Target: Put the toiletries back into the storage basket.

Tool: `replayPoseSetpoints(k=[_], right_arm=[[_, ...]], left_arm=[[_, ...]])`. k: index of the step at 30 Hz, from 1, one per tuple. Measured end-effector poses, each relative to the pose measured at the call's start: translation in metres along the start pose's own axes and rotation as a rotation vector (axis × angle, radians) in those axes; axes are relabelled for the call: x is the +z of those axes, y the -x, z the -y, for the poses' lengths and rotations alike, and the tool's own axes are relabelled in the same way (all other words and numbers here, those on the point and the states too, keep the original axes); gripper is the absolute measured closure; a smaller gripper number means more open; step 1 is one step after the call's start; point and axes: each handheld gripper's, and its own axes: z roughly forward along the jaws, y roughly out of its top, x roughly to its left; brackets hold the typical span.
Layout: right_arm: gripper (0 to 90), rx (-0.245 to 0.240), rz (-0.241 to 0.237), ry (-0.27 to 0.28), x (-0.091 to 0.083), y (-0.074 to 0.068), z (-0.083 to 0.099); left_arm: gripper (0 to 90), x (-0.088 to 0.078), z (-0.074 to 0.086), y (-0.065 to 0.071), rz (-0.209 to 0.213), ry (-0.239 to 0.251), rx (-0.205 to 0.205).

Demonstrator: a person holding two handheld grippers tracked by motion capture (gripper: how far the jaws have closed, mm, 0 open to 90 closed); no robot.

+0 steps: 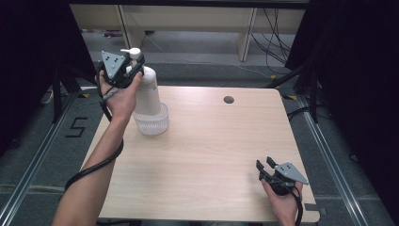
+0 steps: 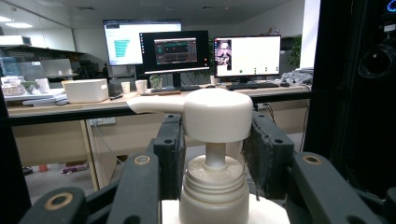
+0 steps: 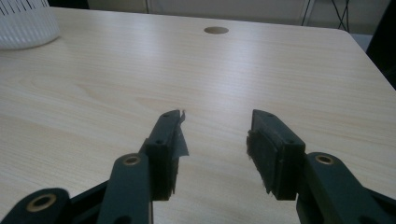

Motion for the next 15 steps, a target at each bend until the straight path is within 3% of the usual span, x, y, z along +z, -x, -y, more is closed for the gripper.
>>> replayPoseSetpoints(k=[5, 7, 15], right_arm=[[54.2, 0.0, 0.0, 0.0, -0.0001, 0.0001, 0.0], [54.2, -0.026, 0.011, 0.014, 0.0001, 0.0017, -0.0002], [54.2, -0.019, 0.001, -0.009, -0.0008, 0.001, -0.0005]], left_arm=[[59.3, 0.0009, 0.0019, 0.0005, 0.0, -0.005, 0.004], [59.4, 0.0009, 0.0026, 0.0, -0.001, -0.007, 0.004], [59.3, 0.0016, 0.0063, 0.0, -0.001, -0.018, 0.004]])
